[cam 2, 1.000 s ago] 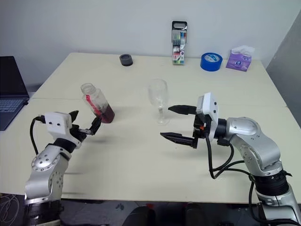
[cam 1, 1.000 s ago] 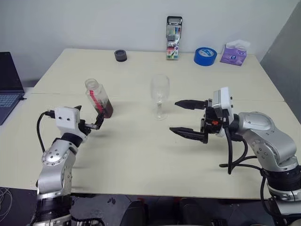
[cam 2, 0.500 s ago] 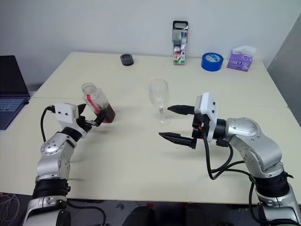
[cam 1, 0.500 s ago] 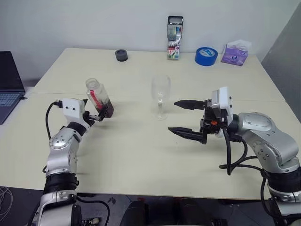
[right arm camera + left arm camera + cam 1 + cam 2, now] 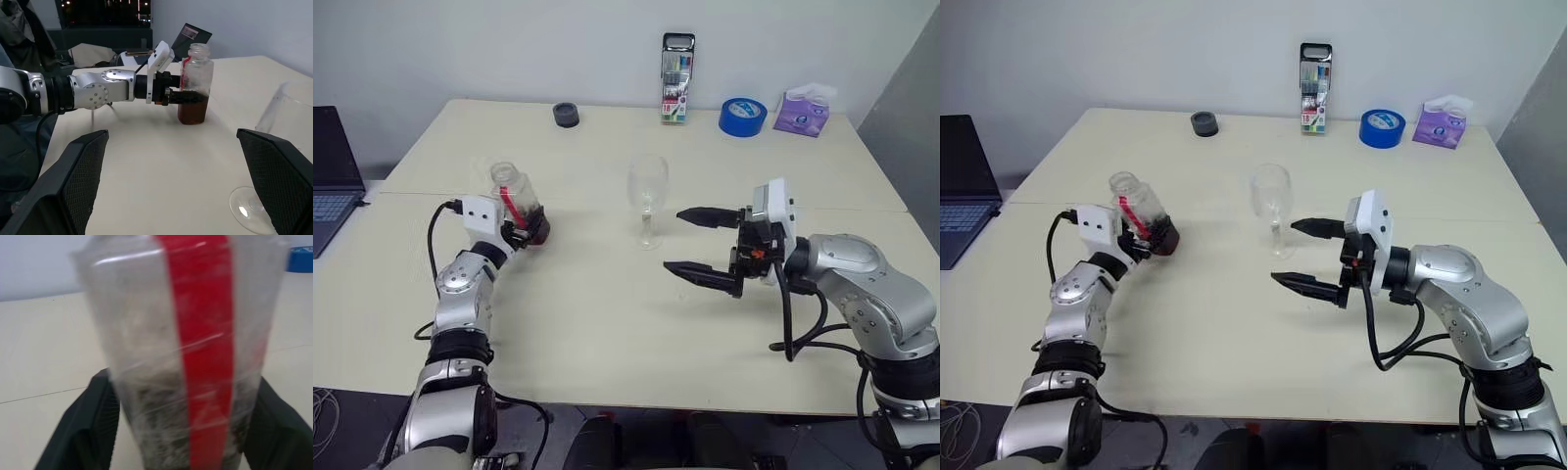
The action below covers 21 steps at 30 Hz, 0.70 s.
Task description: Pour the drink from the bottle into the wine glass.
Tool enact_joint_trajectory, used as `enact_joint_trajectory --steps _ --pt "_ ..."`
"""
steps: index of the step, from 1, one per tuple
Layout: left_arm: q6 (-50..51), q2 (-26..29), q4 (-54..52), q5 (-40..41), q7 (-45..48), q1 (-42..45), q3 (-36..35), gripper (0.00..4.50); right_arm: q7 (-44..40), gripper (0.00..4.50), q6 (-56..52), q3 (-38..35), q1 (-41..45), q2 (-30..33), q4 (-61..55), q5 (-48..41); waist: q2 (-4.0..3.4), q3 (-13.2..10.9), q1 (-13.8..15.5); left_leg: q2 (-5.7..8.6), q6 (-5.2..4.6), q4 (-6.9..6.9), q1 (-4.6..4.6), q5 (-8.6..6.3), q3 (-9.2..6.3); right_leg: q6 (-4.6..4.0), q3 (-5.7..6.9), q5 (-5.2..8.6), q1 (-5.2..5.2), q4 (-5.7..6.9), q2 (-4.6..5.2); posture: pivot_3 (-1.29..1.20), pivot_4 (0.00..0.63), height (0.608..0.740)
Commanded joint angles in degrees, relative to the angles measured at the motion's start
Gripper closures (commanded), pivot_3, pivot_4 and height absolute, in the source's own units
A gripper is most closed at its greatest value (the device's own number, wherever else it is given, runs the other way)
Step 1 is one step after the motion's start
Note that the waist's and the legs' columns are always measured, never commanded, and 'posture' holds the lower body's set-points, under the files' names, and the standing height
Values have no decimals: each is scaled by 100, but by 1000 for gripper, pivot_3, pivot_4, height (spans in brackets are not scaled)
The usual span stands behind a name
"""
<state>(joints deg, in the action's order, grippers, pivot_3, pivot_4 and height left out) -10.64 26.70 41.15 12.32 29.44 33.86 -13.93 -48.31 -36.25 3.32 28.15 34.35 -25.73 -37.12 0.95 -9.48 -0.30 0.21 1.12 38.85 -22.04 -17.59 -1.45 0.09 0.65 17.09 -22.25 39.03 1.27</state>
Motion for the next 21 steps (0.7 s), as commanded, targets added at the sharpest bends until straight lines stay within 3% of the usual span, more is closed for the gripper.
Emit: enact_joint_trajectory --steps 1,3,11,16,21 --pt "-211 69 32 -17 37 99 -33 2423 94 0 -16 -163 139 14 -284 -96 0 0 -1 0 0 0 0 0 0 0 0 0 0 1 0 0 150 740" --pt "-233 96 88 -21 9 93 -58 2739 136 0 -34 -153 159 0 -289 -89 1 0 -2 0 1 0 0 1 0 0 0 0 0 1 0 0 150 740" --pt "-99 384 -400 -471 -84 345 275 2757 493 0 310 -181 97 -197 -45 271 3 1 -2 0 1 1 -1 0 0 0 0 0 -1 2 0 0 150 740" --pt "-14 646 -331 -904 206 1165 747 2757 810 0 1001 -186 56 -526 592 860 20 1 14 4 16 5 -10 9 -4 1 4 0 -5 3 0 0 150 740" --pt "-151 544 105 -1313 484 2099 1270 2757 1098 0 1541 -214 225 -969 1283 1241 22 2 14 12 20 7 -19 12 1 3 1 -1 -8 -3 4 0 150 740"
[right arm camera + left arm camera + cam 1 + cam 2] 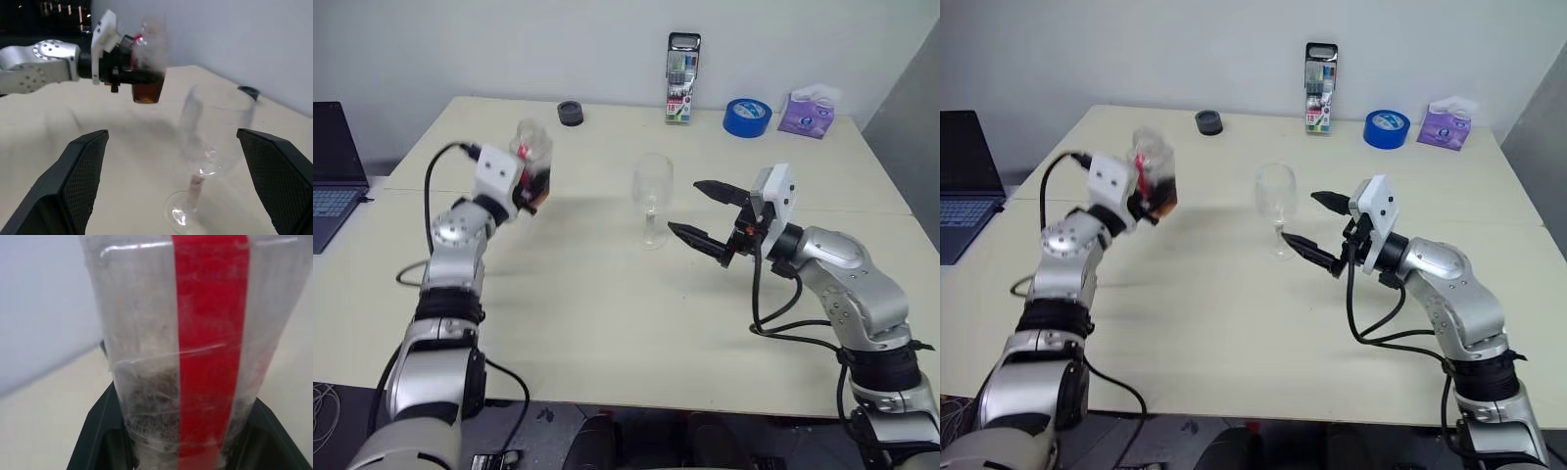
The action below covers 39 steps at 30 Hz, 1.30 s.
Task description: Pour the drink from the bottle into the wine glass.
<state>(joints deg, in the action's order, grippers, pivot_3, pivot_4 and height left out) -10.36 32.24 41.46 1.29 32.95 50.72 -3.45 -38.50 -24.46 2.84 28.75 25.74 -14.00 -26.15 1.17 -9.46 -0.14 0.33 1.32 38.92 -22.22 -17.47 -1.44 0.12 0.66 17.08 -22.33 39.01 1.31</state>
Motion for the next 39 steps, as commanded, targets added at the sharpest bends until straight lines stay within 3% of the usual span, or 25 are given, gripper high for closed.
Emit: enact_joint_trajectory --steps 1,8,22,39 --pt "-228 -31 177 -291 173 589 320 2757 153 0 421 -167 199 -174 184 185 0 0 -4 1 0 0 -3 0 1 0 -1 0 -4 0 0 0 150 740" --pt "-929 -5 870 -928 455 1329 959 2757 349 0 670 -95 310 -477 336 432 0 0 -86 -1 7 10 -71 6 10 0 -8 0 -93 40 -2 0 150 740" --pt "-2296 334 2004 -2087 116 2195 1653 2757 397 0 669 40 373 -623 -20 553 0 0 -163 0 7 12 -70 7 13 0 -10 0 -97 50 -1 0 150 740" --pt "-2943 472 2487 -3075 -766 2722 2215 2757 517 0 522 50 435 -688 -150 551 0 0 -159 1 7 15 -71 7 14 0 -10 0 -102 57 0 0 150 740"
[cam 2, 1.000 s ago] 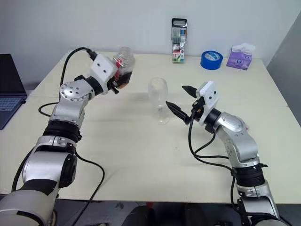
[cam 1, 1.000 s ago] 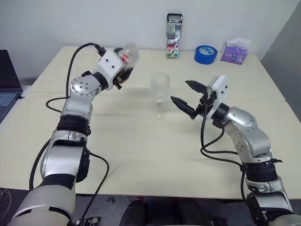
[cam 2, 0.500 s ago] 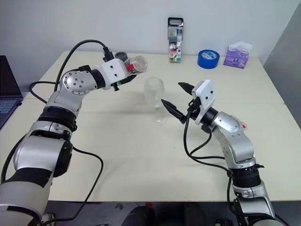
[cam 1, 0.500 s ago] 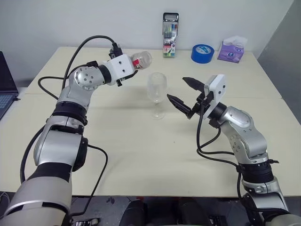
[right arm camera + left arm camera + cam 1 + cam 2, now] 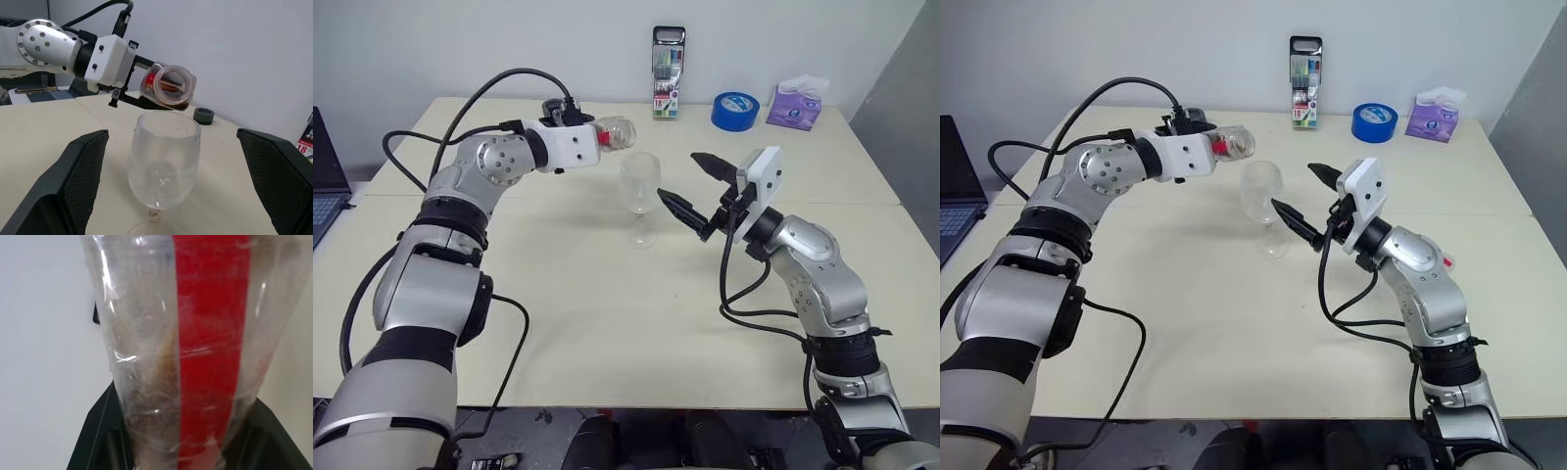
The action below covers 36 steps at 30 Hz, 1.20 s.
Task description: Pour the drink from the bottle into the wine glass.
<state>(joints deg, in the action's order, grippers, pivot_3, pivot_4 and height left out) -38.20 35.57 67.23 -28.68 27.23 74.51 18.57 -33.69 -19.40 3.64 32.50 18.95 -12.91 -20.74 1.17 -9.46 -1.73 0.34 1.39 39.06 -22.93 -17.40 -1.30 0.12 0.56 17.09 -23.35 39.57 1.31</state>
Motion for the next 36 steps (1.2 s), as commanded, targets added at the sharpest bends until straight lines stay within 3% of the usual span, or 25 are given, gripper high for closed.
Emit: enact_joint_trajectory --steps 1,36 --pt "-174 137 -80 -106 -220 372 24 2757 42 0 12 -26 58 -13 -271 11 0 0 1 0 0 0 0 0 0 0 0 0 0 0 0 0 150 740" --pt "-583 320 279 -1291 -1374 945 846 2757 11 0 65 -39 22 -100 -214 69 0 0 -4 2 0 18 0 0 13 1 -1 0 -14 37 1 0 150 740"
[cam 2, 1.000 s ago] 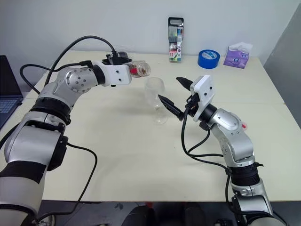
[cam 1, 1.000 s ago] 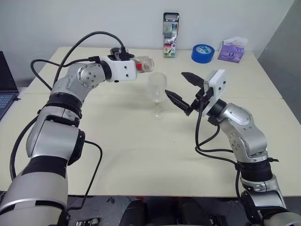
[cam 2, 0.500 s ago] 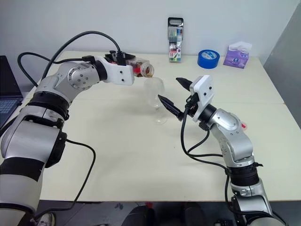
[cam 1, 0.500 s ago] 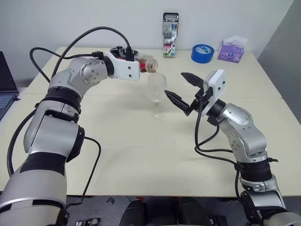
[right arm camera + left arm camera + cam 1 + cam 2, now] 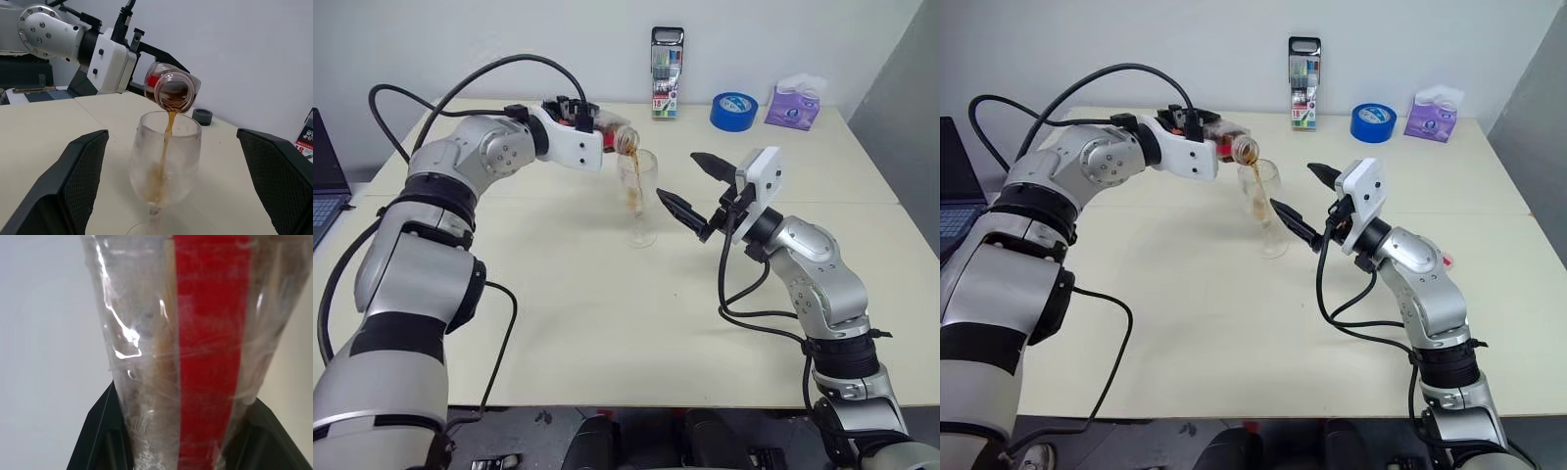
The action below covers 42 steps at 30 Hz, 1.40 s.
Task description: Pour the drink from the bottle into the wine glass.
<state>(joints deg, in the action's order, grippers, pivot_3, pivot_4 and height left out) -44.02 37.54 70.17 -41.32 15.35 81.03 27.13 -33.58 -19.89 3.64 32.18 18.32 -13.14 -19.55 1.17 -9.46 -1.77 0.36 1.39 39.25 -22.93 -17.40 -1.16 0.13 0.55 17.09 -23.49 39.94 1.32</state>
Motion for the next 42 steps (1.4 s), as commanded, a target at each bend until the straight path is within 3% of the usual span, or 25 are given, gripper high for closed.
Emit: enact_joint_trajectory --steps 1,42 --pt "9 126 0 -42 -204 314 0 2757 -5 0 109 -37 52 -47 -196 -45 0 0 0 0 0 1 0 0 0 0 1 0 0 1 0 0 150 740" --pt "2 168 196 -501 -755 661 408 2757 -176 0 163 -73 191 -50 -26 3 0 0 1 1 -2 51 -8 -1 -1 1 1 0 0 29 0 0 150 740"
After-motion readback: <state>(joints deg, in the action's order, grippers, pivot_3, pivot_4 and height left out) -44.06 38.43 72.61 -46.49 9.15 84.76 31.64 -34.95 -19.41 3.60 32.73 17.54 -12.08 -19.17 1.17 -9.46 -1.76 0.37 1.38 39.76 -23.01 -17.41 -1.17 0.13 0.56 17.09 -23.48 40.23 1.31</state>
